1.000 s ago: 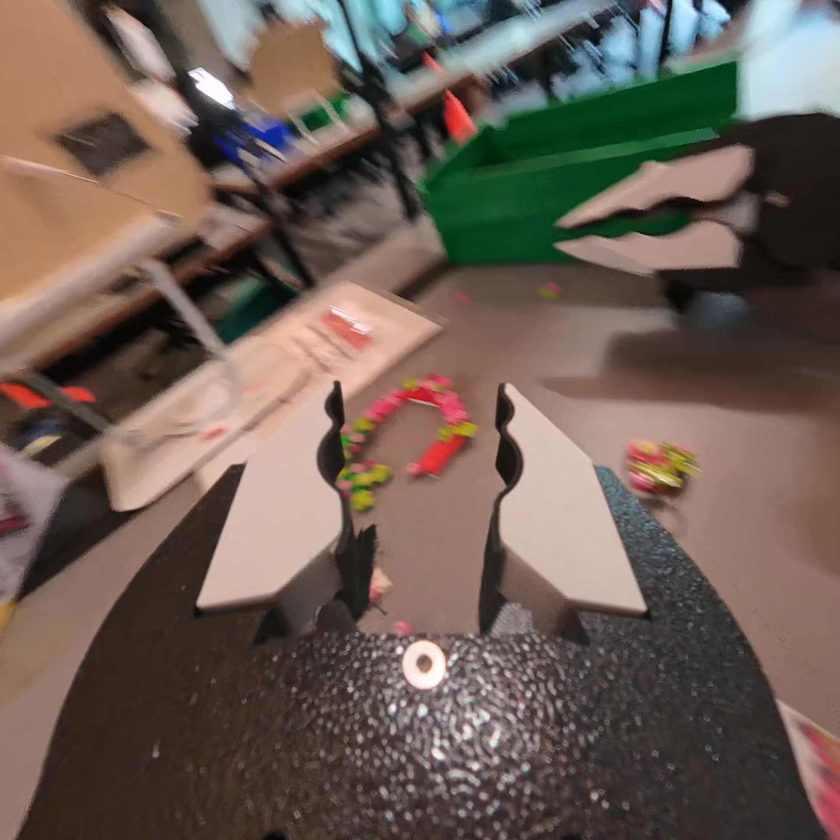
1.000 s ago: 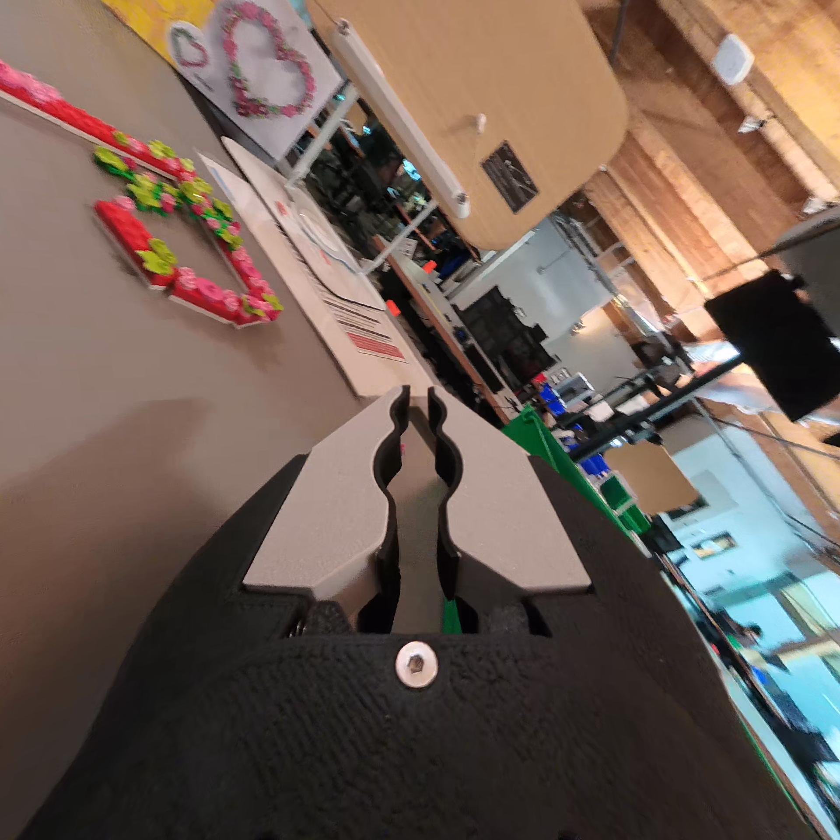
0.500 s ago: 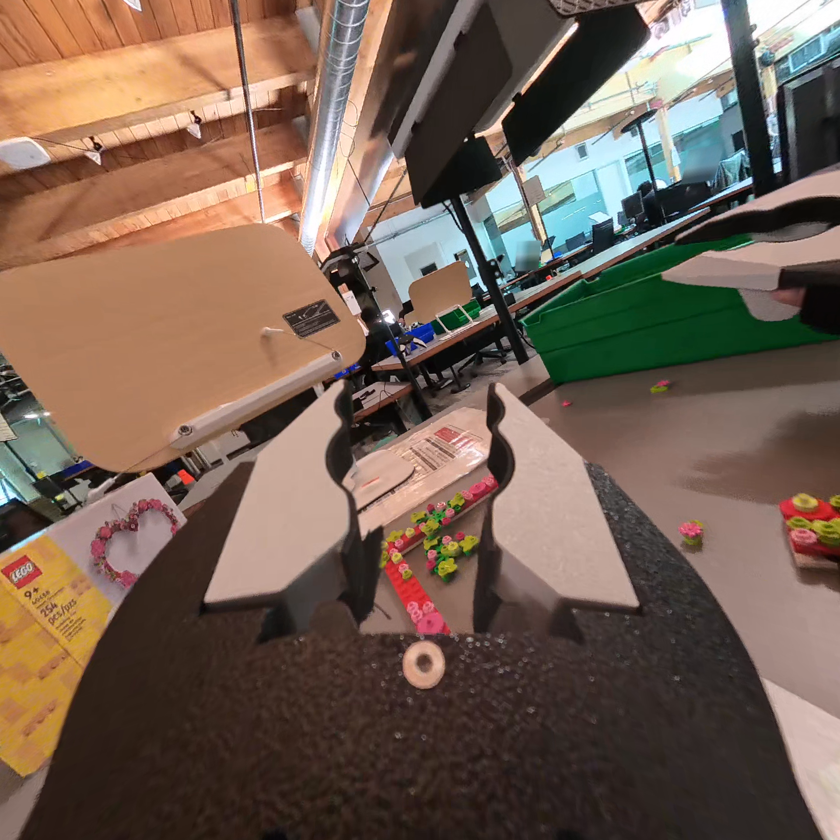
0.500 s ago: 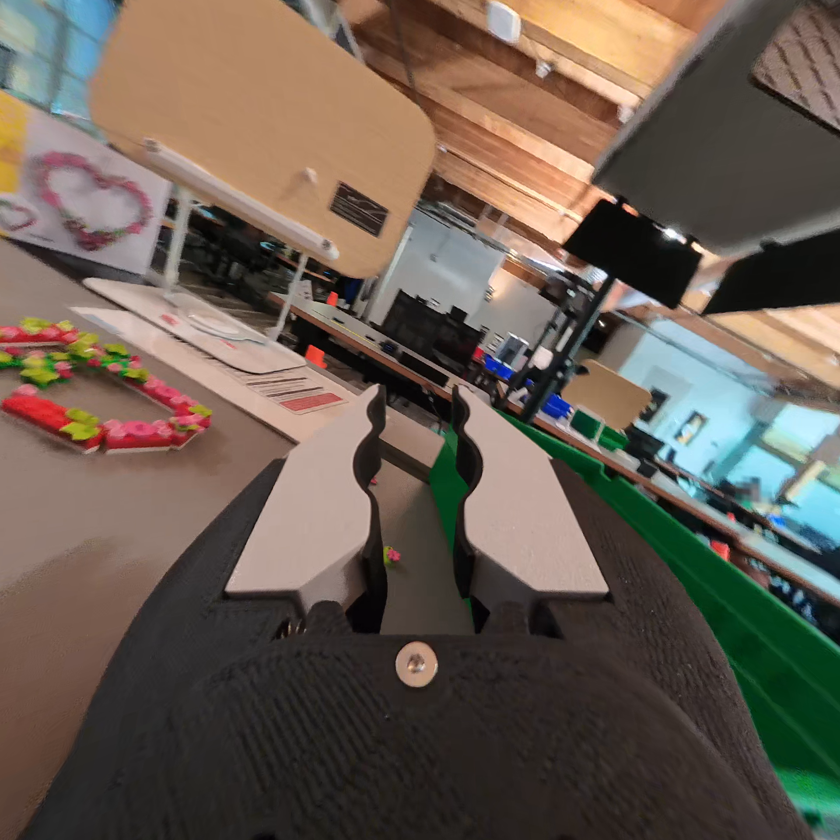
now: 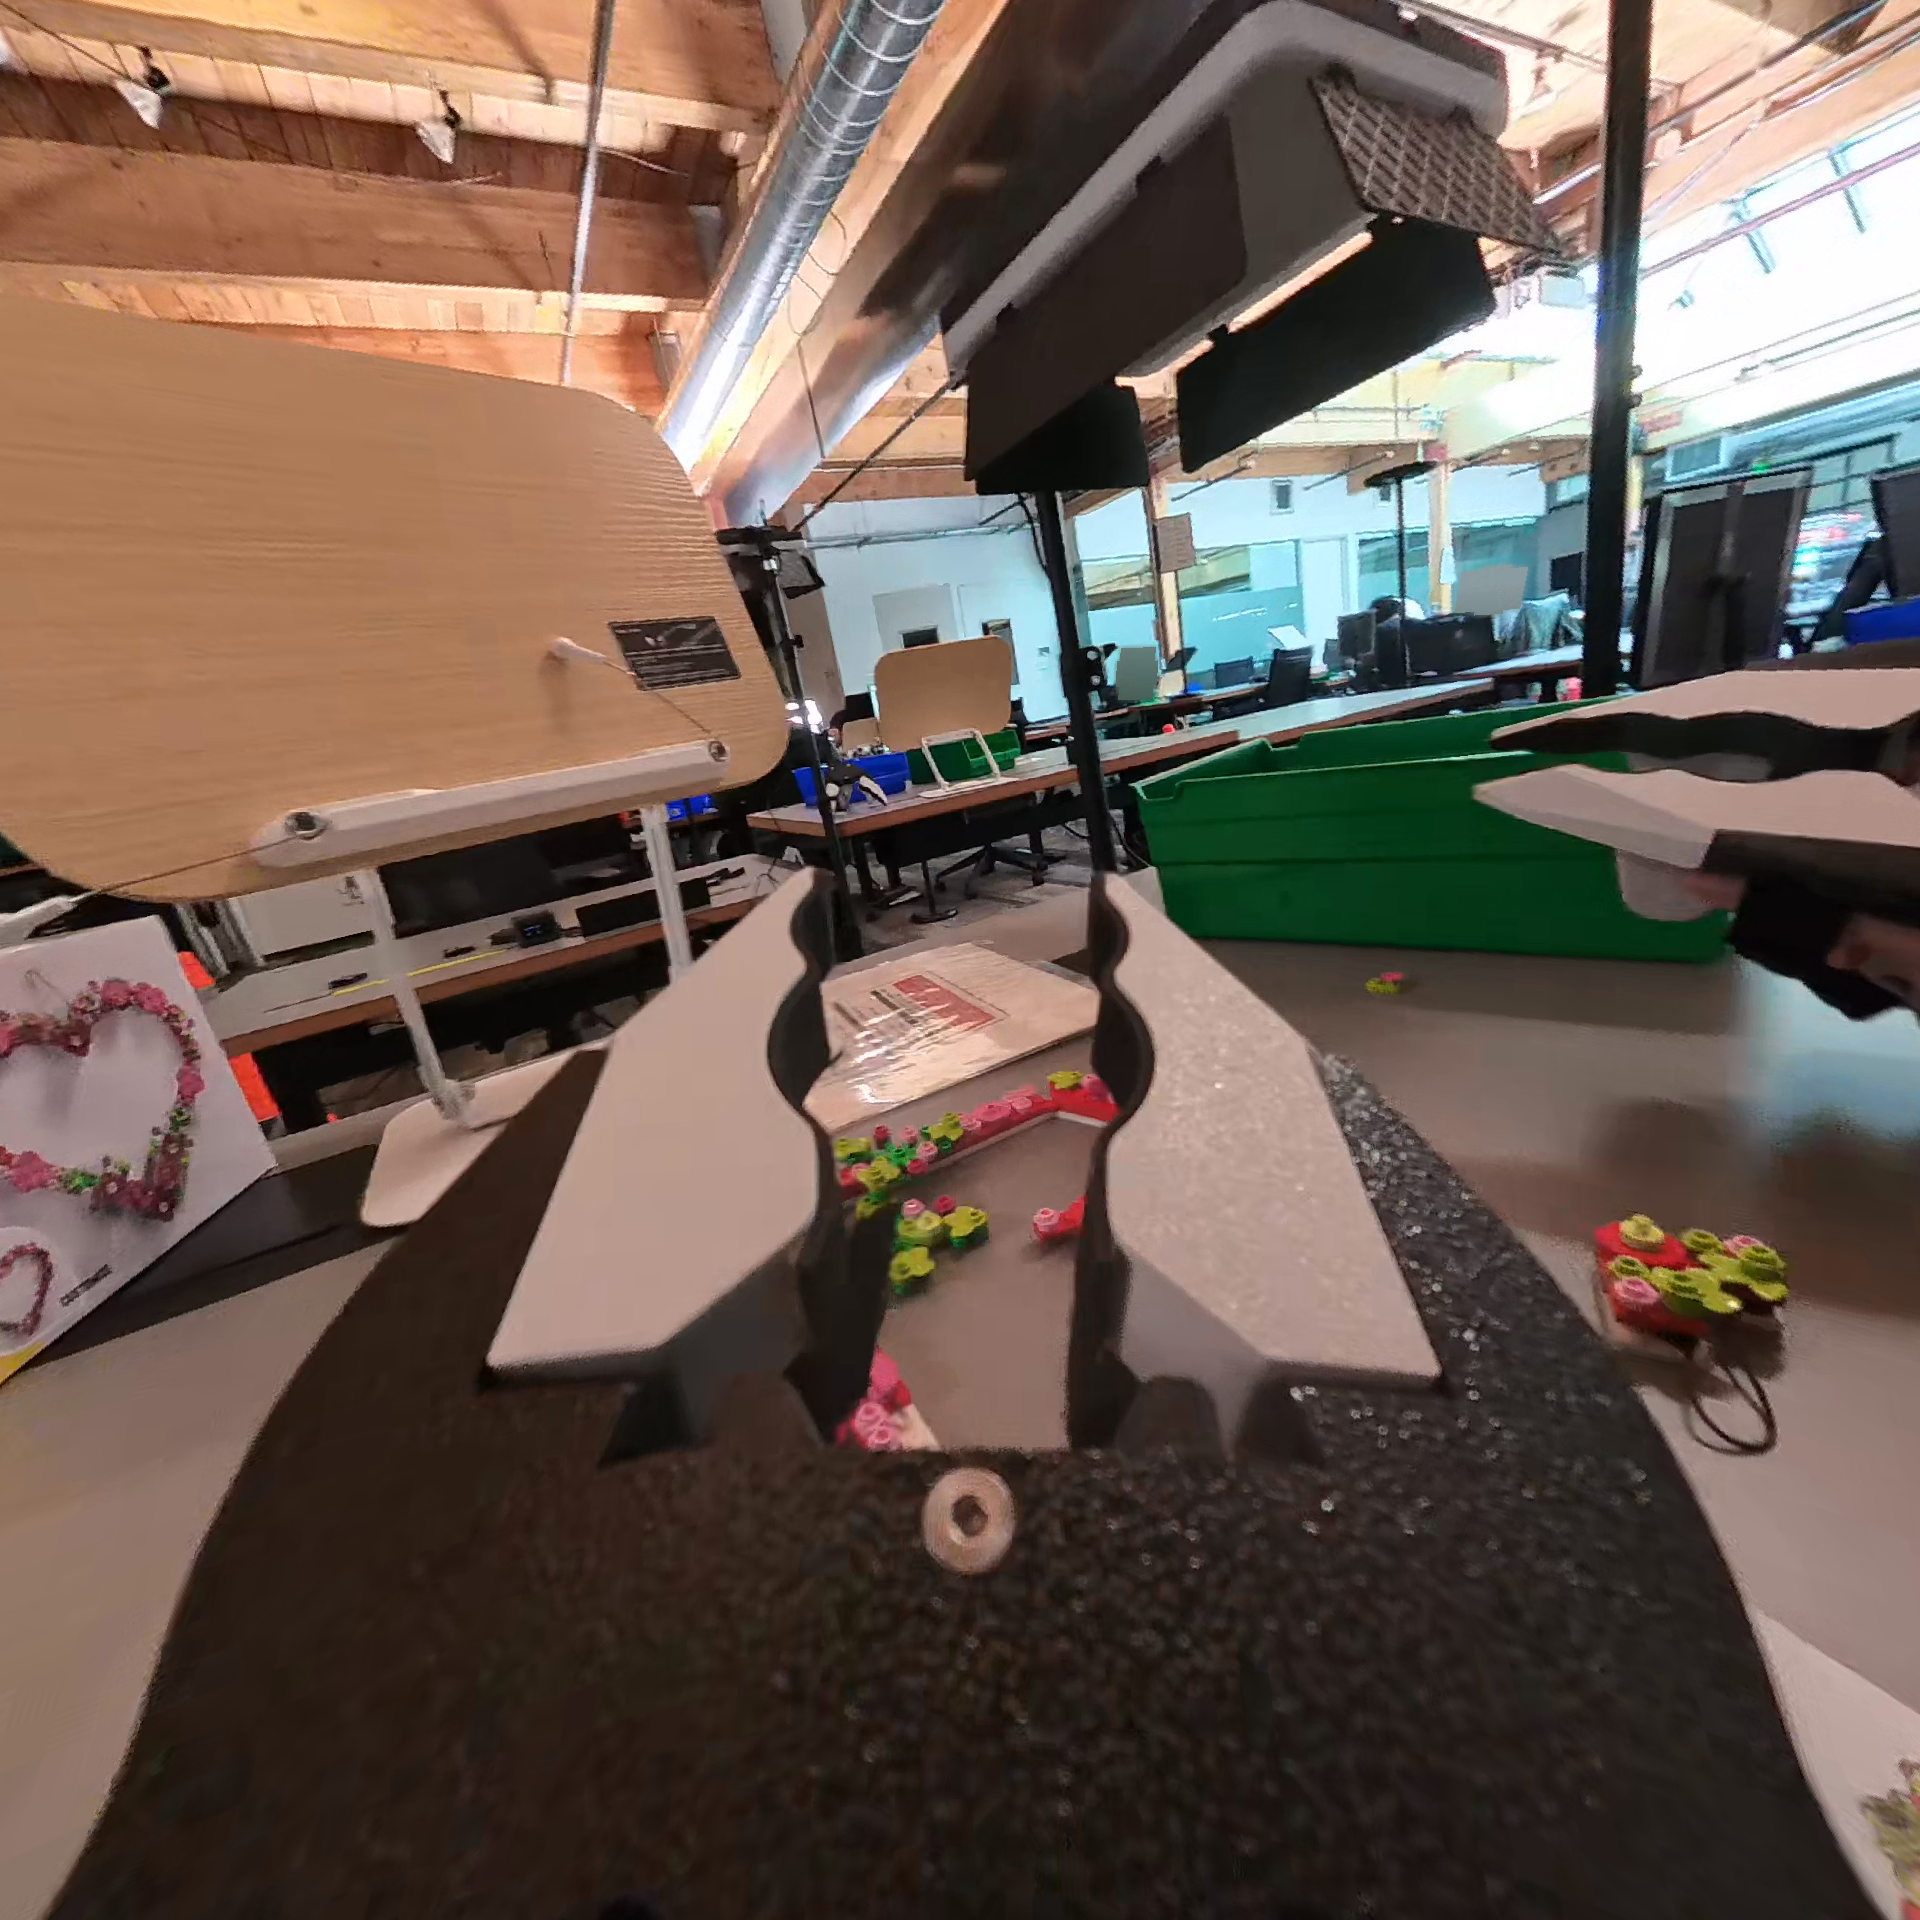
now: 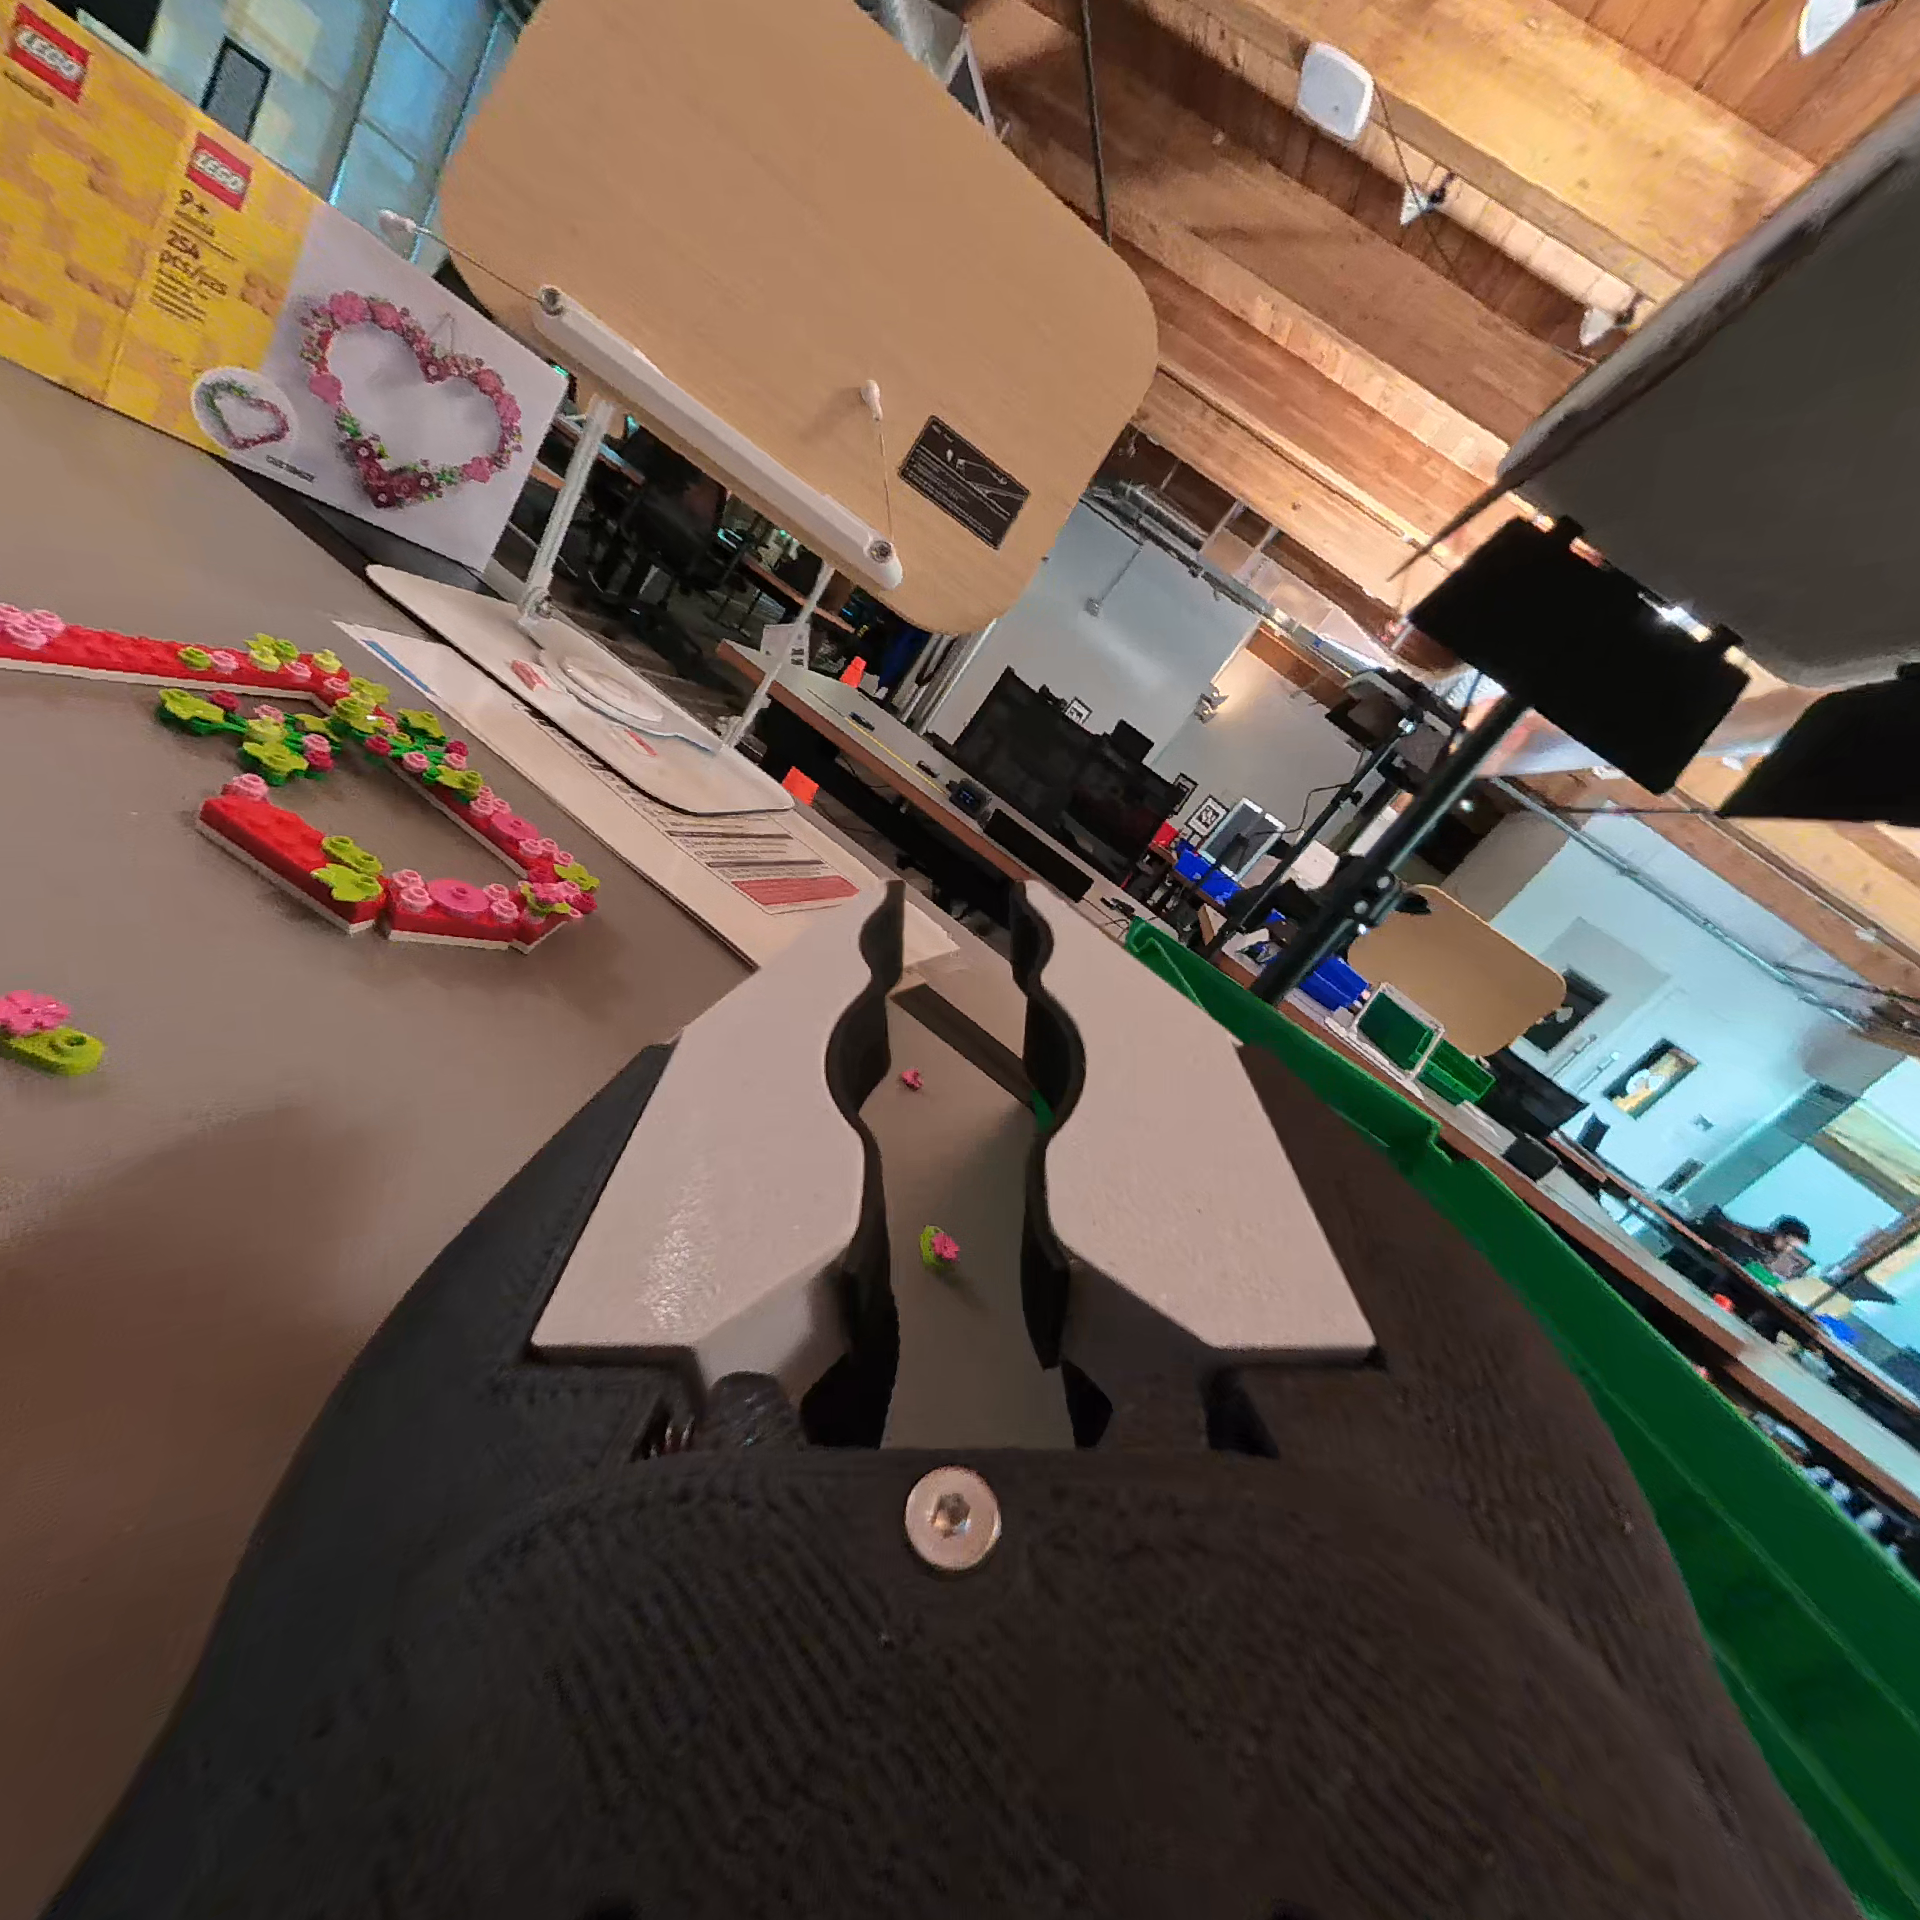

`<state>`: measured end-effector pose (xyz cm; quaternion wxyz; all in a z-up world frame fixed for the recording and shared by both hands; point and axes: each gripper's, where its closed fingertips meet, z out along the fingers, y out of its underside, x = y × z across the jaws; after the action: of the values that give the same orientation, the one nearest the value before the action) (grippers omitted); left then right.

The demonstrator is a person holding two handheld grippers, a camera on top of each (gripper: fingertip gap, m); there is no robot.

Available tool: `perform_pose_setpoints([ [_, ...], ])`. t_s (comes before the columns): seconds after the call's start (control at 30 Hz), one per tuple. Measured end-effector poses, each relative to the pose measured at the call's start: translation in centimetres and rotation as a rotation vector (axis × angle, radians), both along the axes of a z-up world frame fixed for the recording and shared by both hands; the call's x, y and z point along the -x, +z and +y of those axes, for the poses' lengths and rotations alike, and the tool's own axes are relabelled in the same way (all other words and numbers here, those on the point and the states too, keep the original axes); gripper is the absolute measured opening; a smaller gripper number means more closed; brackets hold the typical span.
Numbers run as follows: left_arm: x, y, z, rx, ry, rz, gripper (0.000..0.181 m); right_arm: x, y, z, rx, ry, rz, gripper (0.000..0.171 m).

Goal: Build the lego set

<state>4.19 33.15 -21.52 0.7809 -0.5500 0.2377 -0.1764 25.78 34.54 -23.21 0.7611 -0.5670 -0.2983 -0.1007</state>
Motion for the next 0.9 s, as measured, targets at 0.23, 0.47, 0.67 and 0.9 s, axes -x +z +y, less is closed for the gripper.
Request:
perform_pose_setpoints([
  [0.23, 0.0, 0.0, -0.3, -0.026, 0.000, 0.018, 0.044, -0.3, -0.3, -0.3, 0.033, -0.004, 0.017, 0.017],
  [0.47, -0.5, 0.9, -0.9, -0.126, 0.026, 0.076, 0.042, 0.2, -1.5, 0.5, 0.133, -0.039, 0.012, 0.018],
  [0.67, -0.2, 0.7, -0.2, -0.119, 0.048, 0.077, 0.038, 0.2, -3.4, 4.1, 0.341, -0.028, 0.148, 0.018],
  [0.9, -1.0, 0.3, -0.2, -0.127, 0.023, 0.119, 0.037, -1.1, -7.1, 11.7, 0.799, -0.126, 0.194, 0.008],
])
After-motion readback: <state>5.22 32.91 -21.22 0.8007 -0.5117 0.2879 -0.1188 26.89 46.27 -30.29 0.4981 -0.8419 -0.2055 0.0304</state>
